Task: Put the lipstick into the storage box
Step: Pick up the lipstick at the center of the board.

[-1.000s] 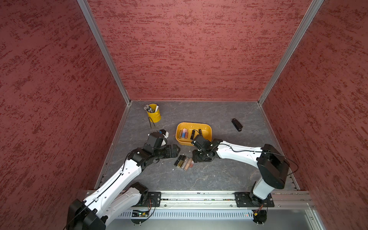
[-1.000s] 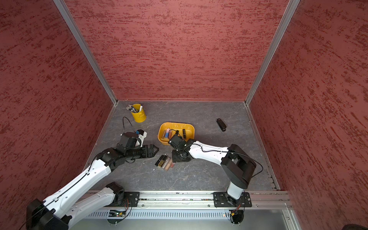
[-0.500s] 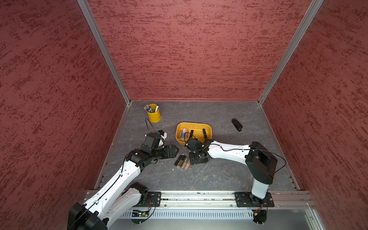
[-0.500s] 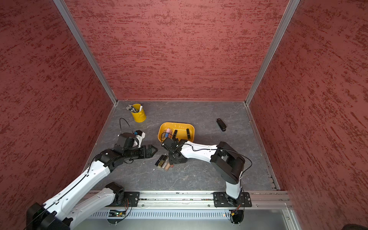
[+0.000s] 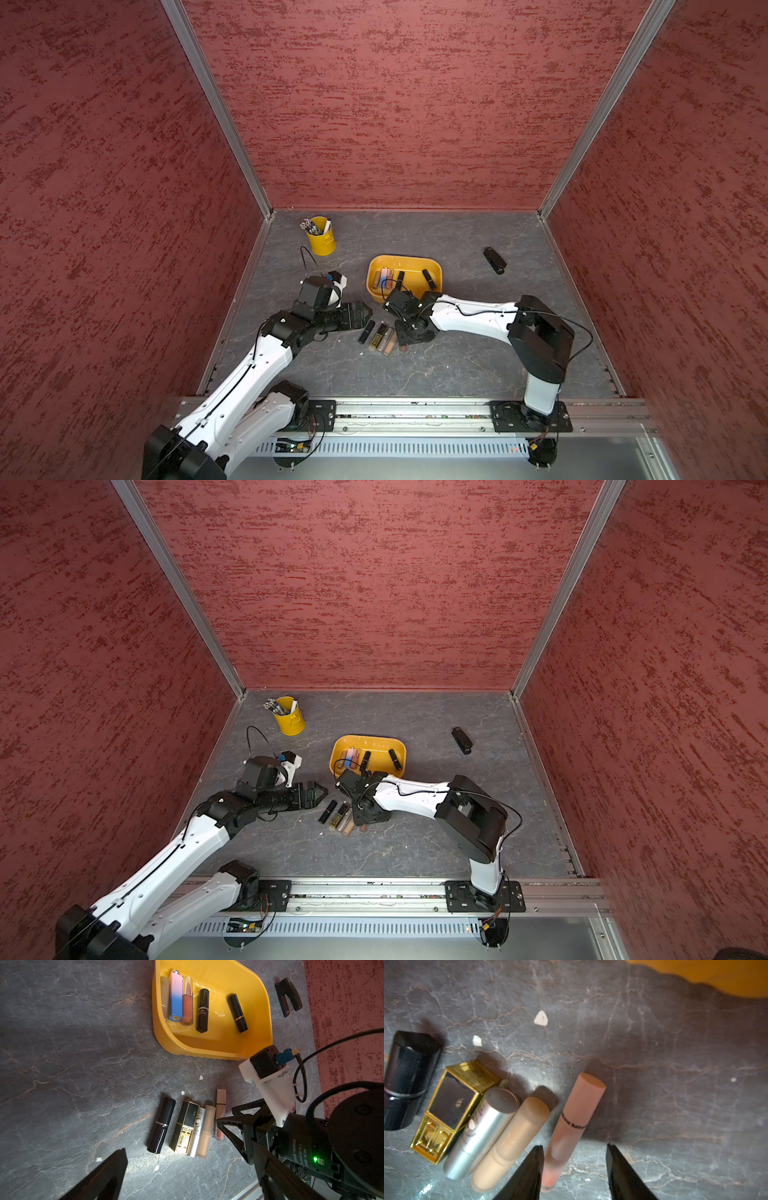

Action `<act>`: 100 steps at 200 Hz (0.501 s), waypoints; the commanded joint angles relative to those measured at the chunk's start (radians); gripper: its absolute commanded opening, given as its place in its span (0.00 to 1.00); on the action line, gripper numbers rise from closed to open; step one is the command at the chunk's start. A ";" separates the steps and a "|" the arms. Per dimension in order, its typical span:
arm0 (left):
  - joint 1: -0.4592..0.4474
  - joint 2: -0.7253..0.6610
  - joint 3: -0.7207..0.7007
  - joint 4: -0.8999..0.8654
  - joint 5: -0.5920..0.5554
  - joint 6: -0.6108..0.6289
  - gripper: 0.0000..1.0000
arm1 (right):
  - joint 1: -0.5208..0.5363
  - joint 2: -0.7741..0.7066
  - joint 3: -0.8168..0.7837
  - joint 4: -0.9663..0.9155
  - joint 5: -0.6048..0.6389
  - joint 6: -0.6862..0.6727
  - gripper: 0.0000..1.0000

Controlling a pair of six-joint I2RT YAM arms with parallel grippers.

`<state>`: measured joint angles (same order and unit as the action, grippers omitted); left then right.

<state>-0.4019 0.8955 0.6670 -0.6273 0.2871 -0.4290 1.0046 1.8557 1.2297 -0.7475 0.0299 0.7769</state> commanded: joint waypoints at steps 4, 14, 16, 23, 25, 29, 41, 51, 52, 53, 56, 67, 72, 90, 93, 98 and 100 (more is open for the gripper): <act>0.009 -0.009 -0.016 0.027 0.009 0.017 1.00 | 0.009 0.005 -0.004 -0.016 0.022 -0.012 0.49; 0.009 -0.007 -0.016 0.027 0.009 0.016 1.00 | 0.010 0.006 -0.011 -0.010 0.016 -0.011 0.47; 0.009 -0.006 -0.017 0.027 0.009 0.016 1.00 | 0.011 0.007 -0.012 -0.009 0.014 -0.011 0.47; 0.009 -0.006 -0.018 0.027 0.009 0.014 1.00 | 0.012 0.007 -0.017 -0.005 0.011 -0.011 0.45; 0.009 -0.005 -0.018 0.028 0.009 0.015 1.00 | 0.012 0.008 -0.019 -0.004 0.010 -0.010 0.45; 0.009 -0.005 -0.018 0.028 0.009 0.013 1.00 | 0.013 0.010 -0.022 -0.003 0.007 -0.009 0.44; 0.009 0.000 -0.020 0.028 0.009 0.012 1.00 | 0.015 0.008 -0.030 0.002 0.006 -0.008 0.41; 0.009 0.001 -0.023 0.032 0.009 0.008 1.00 | 0.017 0.005 -0.037 0.002 0.005 -0.006 0.39; 0.009 0.002 -0.023 0.033 0.009 0.008 1.00 | 0.017 0.006 -0.037 0.002 0.004 -0.006 0.38; 0.010 0.002 -0.023 0.033 0.009 0.006 1.00 | 0.017 0.006 -0.038 0.002 0.005 -0.006 0.38; 0.010 0.003 -0.024 0.034 0.009 0.004 1.00 | 0.017 0.005 -0.040 0.003 0.006 -0.006 0.37; 0.011 0.006 -0.028 0.038 0.010 -0.002 1.00 | 0.017 0.001 -0.047 0.004 0.007 -0.006 0.35; 0.012 0.007 -0.030 0.038 0.009 -0.004 1.00 | 0.017 -0.002 -0.050 0.004 0.007 -0.006 0.34; 0.015 0.012 -0.036 0.042 0.007 -0.016 1.00 | 0.016 -0.013 -0.061 0.008 0.011 -0.006 0.29; 0.017 0.013 -0.036 0.043 0.009 -0.017 1.00 | 0.016 -0.014 -0.063 0.009 0.010 -0.006 0.28; 0.018 0.014 -0.038 0.042 0.008 -0.019 1.00 | 0.017 -0.018 -0.066 0.011 0.010 -0.008 0.27; 0.018 0.015 -0.038 0.043 0.009 -0.020 1.00 | 0.018 -0.019 -0.067 0.011 0.009 -0.009 0.26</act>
<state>-0.3958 0.9039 0.6441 -0.6102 0.2886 -0.4370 1.0130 1.8542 1.1820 -0.7448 0.0299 0.7738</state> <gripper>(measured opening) 0.996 0.282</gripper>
